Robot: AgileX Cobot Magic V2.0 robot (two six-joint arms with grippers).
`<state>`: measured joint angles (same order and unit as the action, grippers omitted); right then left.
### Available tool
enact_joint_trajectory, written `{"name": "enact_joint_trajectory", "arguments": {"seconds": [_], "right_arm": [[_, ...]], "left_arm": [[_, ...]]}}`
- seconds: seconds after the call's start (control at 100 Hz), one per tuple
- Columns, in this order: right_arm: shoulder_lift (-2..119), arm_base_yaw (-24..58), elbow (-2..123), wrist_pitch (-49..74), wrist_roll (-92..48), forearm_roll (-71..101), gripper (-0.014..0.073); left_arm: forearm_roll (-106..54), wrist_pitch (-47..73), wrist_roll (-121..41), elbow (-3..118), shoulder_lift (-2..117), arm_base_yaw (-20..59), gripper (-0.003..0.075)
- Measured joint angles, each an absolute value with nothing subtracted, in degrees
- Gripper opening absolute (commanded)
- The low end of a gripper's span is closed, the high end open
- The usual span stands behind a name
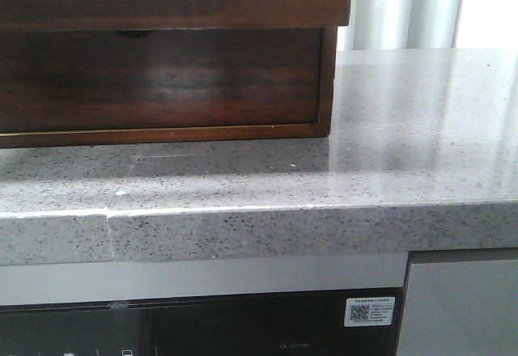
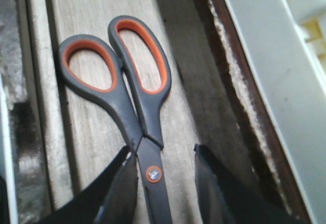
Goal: Put scissors in drawer with both arms
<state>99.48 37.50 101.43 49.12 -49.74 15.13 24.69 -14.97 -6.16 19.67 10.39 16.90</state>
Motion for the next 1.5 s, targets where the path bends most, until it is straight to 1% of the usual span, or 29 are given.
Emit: {"name": "enact_joint_trajectory", "arguments": {"seconds": [0.39,0.45,0.5,0.6,0.69,0.77,0.91,0.98,1.23,1.35,1.5], "right_arm": [[94.12,37.5,101.2,54.6,-49.38,19.29,0.0227],[92.87,37.5,101.2,55.48,-49.38,20.11,0.0213],[91.84,37.5,101.2,56.01,-49.38,20.7,0.0169],[89.57,37.5,101.2,56.51,-49.38,21.3,0.0034],[87.46,37.5,101.2,56.6,-49.38,21.44,-0.006],[85.67,37.5,101.2,57.01,-49.38,21.44,-0.0108],[82.67,37.5,101.2,58.93,-48.71,21.48,-0.0113],[81.39,37.5,101.2,59.88,-47.77,21.57,-0.0113],[76.15,37.5,98.76,58.66,-46.18,21.77,-0.0112],[72.52,37.5,94.26,53.92,-45.05,21.91,-0.0111],[66.44,37.5,84.79,45.77,-44.24,22.03,-0.0111]], "left_arm": [[24.69,-14.92,-6.16,19.67,10.39,16.9,0.0327],[24.69,-14.92,-6.16,19.67,10.39,16.9,0.0327],[24.69,-14.92,-6.16,19.67,10.39,16.9,0.0327],[24.69,-14.92,-6.16,19.67,10.39,16.9,0.0305],[24.69,-14.92,-6.16,19.67,10.39,16.9,0.0232],[24.69,-14.92,-6.16,19.67,10.39,16.9,0.0155],[24.69,-14.92,-6.16,19.67,10.39,16.9,0.0043],[24.69,-14.92,-5.97,19.67,10.39,16.9,0.0003],[24.69,-14.12,-3.65,19.67,10.39,16.9,0.0004],[23.02,-12.11,-3.45,19.67,10.33,16.9,0.0004],[19.33,-9.35,-3.31,19.67,9.06,16.9,0.0003]]}}
